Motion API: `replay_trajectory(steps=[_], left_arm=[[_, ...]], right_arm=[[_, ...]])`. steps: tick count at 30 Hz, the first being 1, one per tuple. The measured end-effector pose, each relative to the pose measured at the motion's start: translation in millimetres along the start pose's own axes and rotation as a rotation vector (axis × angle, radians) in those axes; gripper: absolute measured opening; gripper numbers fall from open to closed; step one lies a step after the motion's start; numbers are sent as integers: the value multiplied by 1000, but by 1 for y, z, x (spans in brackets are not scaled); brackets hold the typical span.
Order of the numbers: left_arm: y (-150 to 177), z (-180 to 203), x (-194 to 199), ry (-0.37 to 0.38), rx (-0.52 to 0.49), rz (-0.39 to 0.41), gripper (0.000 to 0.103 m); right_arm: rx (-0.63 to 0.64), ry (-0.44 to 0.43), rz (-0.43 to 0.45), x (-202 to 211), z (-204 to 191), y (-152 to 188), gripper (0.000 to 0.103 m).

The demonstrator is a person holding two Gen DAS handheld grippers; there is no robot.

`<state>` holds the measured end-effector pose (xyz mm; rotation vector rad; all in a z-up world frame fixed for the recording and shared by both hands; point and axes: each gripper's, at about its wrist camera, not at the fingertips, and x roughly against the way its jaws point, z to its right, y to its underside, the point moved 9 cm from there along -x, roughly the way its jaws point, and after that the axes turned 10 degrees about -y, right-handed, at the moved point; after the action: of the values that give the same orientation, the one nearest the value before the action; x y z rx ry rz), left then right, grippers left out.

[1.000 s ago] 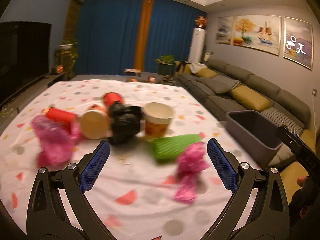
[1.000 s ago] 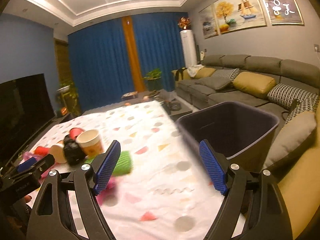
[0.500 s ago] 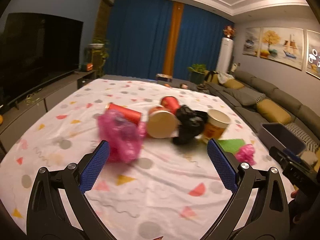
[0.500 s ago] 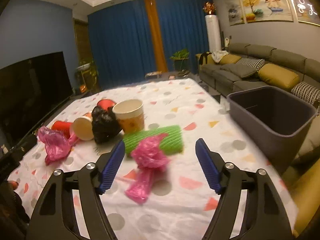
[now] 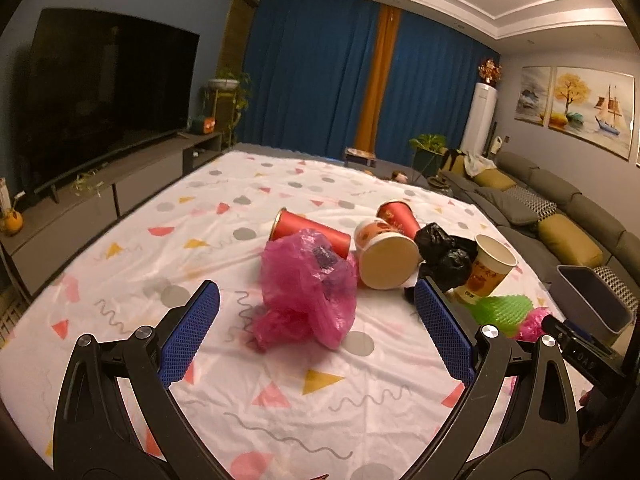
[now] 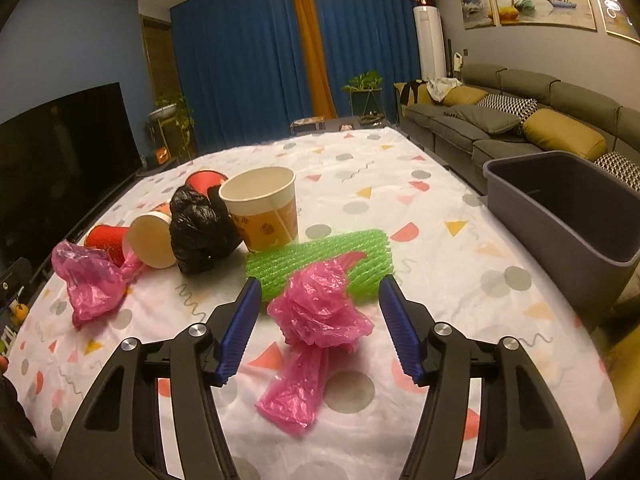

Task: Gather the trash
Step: 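Grasp the small pink plastic bag with the right gripper while the left gripper grasps the large pink bag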

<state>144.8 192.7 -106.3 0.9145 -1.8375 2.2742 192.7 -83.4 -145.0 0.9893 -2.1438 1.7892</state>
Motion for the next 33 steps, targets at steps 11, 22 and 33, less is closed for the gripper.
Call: replay_trajectory(steps=[11, 22, 33], left_arm=[[5, 2, -57, 11, 11, -138, 88], [35, 16, -76, 120, 1, -284, 17], [29, 22, -31, 189, -2, -213, 5]], right_arm=[[9, -12, -69, -17, -2, 4, 50], [15, -30, -109, -24, -5, 8, 30], [-15, -62, -58, -6, -5, 7, 23]])
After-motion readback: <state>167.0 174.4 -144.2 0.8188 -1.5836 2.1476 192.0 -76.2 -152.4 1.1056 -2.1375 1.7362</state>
